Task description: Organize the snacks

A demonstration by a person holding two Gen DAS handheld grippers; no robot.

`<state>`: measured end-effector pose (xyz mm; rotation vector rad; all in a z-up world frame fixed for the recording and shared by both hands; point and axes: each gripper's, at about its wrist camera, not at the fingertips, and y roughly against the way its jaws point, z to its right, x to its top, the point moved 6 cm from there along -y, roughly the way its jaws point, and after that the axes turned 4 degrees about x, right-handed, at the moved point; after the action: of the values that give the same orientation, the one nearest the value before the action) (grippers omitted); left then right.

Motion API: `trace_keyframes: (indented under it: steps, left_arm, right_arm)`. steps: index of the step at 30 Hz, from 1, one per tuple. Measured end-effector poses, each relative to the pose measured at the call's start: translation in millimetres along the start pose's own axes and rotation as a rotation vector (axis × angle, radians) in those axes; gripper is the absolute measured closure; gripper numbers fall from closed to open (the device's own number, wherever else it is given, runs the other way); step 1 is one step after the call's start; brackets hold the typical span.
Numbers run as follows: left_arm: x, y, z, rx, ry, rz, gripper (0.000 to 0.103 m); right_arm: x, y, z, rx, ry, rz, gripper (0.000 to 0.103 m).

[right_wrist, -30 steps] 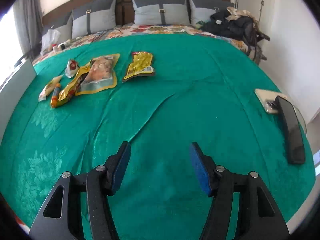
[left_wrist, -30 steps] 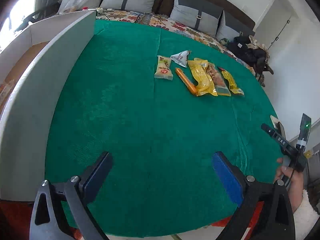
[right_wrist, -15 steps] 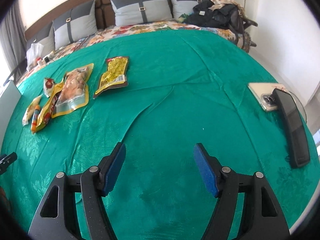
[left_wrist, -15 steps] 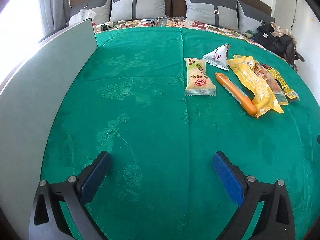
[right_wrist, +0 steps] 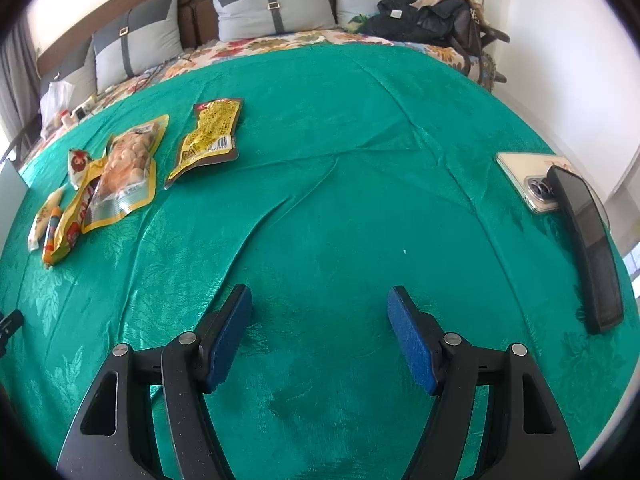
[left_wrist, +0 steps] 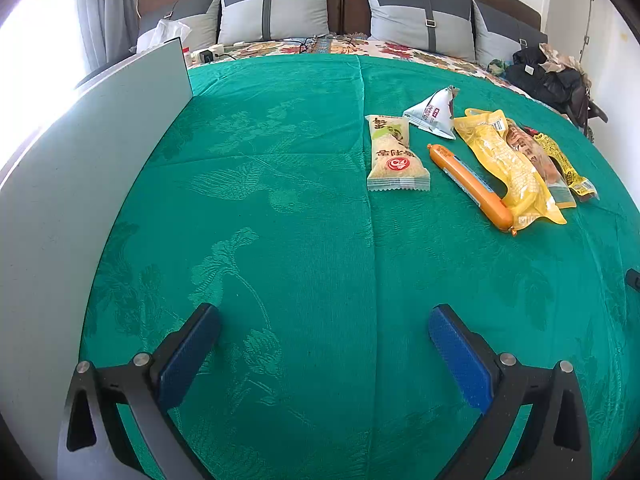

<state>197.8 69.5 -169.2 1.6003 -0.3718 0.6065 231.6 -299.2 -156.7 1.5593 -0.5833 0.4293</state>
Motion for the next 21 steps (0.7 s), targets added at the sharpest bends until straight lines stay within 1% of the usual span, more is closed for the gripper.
trace_keyframes:
  steps: [4,7,9,14,21]
  left_arm:
    - [-0.1,0.0,-0.4,0.0,0.0,0.0,0.0]
    - [0.0,0.0,-0.3,0.0,0.0,0.0,0.0]
    - [-0.1,0.0,-0.1,0.0,0.0,0.0,0.0]
    - [0.0,0.0,-0.1,0.0,0.0,0.0,0.0]
    - [0.0,-0.1,-0.1,0.0,0.0,0.0,0.0]
  right_arm:
    - [-2.9,-0.9,-3.9,-0.014,0.029,0.012,0.025]
    - [-4.7,-0.9,-5.1,-0.012,0.029,0.032,0.021]
    - [-4.5,-1.7,-6.0,-0.009,0.033,0.029,0.018]
    - [-3.7,-2.9,-7.6,-0.007,0.04,0.024,0.016]
    - [-3.8,-3.1,-7.7,-0.007,0.04,0.024,0.015]
